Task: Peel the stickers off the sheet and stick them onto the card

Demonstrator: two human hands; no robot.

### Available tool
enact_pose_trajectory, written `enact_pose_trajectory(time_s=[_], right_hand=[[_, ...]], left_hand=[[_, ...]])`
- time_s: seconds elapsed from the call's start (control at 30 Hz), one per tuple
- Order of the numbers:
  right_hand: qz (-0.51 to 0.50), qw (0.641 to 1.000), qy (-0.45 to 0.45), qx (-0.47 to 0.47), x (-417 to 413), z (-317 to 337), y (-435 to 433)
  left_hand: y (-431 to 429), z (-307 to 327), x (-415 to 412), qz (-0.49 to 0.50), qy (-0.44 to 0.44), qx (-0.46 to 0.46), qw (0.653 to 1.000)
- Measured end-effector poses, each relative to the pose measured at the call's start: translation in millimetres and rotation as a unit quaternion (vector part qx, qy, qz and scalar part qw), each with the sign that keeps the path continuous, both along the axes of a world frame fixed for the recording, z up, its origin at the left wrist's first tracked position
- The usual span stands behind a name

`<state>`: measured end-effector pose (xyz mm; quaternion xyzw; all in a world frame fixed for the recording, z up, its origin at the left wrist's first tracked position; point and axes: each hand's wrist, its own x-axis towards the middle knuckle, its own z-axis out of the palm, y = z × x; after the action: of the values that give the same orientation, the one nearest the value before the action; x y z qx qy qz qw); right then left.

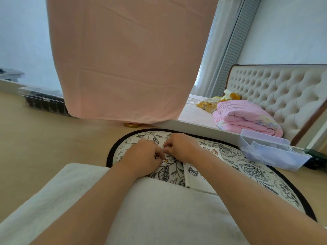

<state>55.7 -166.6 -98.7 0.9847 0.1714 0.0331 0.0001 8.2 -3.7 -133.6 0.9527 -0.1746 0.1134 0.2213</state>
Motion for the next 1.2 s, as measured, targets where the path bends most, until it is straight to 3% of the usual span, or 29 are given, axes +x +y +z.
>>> enact_pose_trajectory(time_s=[0.3, 0.47, 0.6, 0.73, 0.93, 1.1, 1.2], right_hand=[[0.041, 0.992, -0.114, -0.045, -10, 1, -5], [0.054, 0.968, -0.182, 0.163, -29, -6, -24], [0.082, 0.936, -0.203, 0.277, -53, -14, -41], [0.1, 0.912, -0.22, 0.33, -74, -18, -50], [0.072, 0.906, -0.122, 0.398, -87, -19, -55], [0.001, 0.86, -0.029, 0.509, -93, -10, -57], [-0.036, 0.852, -0.006, 0.522, -95, -6, -63]], left_hand=[[-7, 3, -7, -0.017, 0.005, -0.005, 1.0], [-9, 6, -8, 0.021, 0.027, -0.105, 0.994], [-20, 11, -16, 0.022, 0.057, -0.199, 0.978], [-33, 19, -28, -0.019, 0.123, -0.348, 0.929], [-38, 24, -36, 0.005, 0.163, -0.437, 0.885], [-35, 23, -35, 0.021, 0.162, -0.434, 0.886], [-40, 25, -39, -0.001, 0.144, -0.425, 0.894]])
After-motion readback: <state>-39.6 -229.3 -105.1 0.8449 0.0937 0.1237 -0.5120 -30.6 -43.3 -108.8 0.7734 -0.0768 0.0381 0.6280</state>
